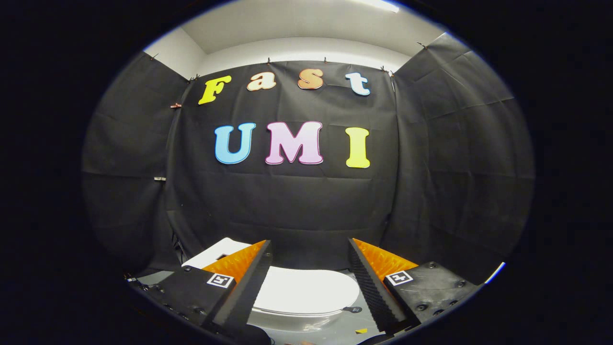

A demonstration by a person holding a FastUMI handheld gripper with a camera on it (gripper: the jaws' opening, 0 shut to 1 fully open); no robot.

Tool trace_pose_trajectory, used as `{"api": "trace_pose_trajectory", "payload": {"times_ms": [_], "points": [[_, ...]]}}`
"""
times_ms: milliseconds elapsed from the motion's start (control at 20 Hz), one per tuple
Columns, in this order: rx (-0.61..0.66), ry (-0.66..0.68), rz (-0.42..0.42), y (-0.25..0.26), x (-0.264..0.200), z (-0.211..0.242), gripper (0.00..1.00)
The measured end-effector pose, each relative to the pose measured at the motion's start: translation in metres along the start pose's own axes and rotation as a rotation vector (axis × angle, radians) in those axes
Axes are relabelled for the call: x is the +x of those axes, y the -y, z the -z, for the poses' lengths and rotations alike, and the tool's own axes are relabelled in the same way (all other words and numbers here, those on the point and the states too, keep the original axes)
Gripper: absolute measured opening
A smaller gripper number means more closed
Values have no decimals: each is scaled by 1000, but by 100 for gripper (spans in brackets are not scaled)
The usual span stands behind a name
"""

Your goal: Open the toilet lid.

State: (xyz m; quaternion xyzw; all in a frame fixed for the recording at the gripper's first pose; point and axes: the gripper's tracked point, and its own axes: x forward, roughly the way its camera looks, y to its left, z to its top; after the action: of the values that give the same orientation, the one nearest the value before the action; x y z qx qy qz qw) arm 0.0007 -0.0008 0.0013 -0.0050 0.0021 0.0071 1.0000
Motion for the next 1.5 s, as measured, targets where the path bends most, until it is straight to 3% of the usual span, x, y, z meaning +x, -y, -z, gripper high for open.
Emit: {"api": "trace_pose_trajectory", "payload": {"times_ms": [600, 950, 1200, 1500], "points": [[4, -5, 26, 15, 4, 2, 99], [95, -26, 106, 69, 32, 27, 99], [242, -109, 187, 131, 67, 78, 99], [581, -246, 249, 189, 104, 182, 99]]}}
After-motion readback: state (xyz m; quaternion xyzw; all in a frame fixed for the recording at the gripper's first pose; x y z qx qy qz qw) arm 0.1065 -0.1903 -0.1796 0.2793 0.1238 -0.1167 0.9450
